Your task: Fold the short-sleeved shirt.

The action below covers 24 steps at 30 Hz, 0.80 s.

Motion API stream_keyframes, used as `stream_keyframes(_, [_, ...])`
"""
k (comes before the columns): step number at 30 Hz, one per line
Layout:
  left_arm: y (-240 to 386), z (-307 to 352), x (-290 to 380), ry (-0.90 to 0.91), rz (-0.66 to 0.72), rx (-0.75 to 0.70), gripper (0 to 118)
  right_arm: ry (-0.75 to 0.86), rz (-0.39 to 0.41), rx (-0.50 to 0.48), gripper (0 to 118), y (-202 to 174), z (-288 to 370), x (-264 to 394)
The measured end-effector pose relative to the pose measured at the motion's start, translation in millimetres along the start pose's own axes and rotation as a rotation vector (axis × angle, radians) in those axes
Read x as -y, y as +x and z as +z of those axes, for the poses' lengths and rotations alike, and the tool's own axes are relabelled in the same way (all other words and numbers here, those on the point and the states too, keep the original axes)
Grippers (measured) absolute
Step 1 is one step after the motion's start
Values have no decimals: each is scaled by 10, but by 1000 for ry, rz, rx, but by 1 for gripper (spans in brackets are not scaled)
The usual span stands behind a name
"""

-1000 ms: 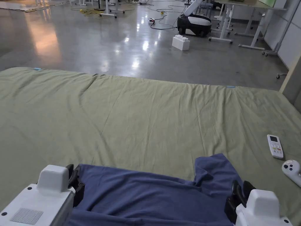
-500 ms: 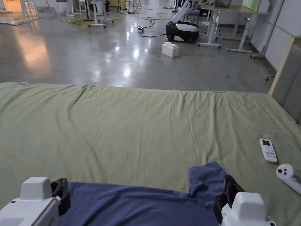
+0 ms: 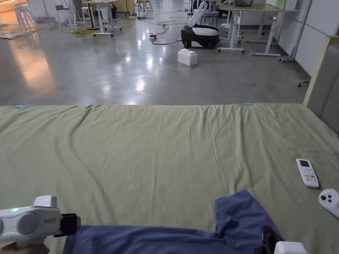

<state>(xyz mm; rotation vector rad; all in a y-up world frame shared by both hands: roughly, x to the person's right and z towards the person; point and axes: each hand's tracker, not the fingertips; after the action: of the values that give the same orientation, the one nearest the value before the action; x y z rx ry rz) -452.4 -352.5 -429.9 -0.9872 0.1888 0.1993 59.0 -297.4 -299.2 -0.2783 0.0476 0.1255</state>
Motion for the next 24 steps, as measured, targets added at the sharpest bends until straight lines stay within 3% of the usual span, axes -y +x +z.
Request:
stream_keyframes(4, [71,-305,-21,-84,-58,-56,67,-44,3,18,1,100,-31,101])
stream_keyframes(7, [131,-526,65,-179,-129,-45,67,-83,2,34,1,180,-61,192])
stream_keyframes(9, [218,-497,124,-117,-179,-78,67,-148,-35,28,1,227,-89,275])
stream_keyframes(11, [299,-445,142,-119,-194,-61,64,-138,-21,48,1,269,-108,285])
stream_keyframes(12, [341,-417,164,-101,-225,-59,62,-148,-25,48,1,291,-136,294])
stream_keyframes(13, [372,-408,182,-93,-246,-63,52,-157,-27,47,1,314,-179,305])
stream_keyframes(16, [406,-340,196,-97,-251,-65,11,-201,-51,32,1,393,-360,276])
stream_keyframes(24, [339,107,227,63,-202,-29,5,-478,-55,-57,6,723,-1400,93])
